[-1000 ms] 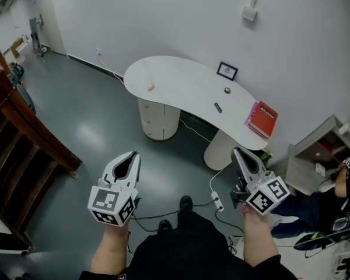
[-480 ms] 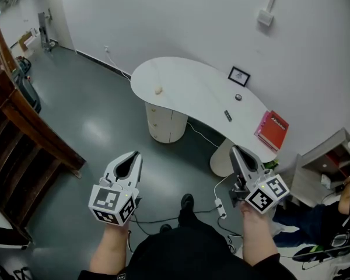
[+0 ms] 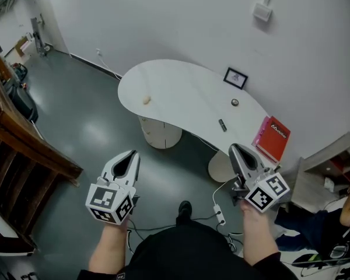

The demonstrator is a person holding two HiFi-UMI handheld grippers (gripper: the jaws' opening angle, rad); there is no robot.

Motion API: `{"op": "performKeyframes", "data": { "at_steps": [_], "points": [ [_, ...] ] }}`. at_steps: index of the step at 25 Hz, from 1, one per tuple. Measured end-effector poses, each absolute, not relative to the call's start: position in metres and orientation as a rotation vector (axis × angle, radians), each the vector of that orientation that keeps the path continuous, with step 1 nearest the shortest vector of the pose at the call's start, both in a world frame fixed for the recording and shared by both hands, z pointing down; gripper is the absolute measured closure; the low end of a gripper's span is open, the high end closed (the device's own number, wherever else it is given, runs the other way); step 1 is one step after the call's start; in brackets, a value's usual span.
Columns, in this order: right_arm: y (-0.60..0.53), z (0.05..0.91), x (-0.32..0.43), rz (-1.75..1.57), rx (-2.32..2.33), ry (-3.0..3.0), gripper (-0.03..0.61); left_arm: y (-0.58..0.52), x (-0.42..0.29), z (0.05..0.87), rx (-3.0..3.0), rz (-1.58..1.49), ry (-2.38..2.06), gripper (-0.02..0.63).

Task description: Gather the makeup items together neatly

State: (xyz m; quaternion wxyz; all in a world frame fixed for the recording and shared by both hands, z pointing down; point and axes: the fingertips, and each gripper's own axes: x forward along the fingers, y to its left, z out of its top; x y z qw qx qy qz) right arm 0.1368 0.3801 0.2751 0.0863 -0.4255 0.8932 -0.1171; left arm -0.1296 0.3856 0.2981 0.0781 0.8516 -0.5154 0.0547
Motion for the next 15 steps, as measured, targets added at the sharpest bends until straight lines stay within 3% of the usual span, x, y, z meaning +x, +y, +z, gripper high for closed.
{"op": "performKeyframes", "data": {
  "at_steps": [15],
  "points": [
    [0.283, 0.282, 0.205, -0.404, -1.193, 2.619, 0.543, 0.295, -0.076, 0.284, 2.525, 0.211, -1.607, 0.588]
  ]
}}
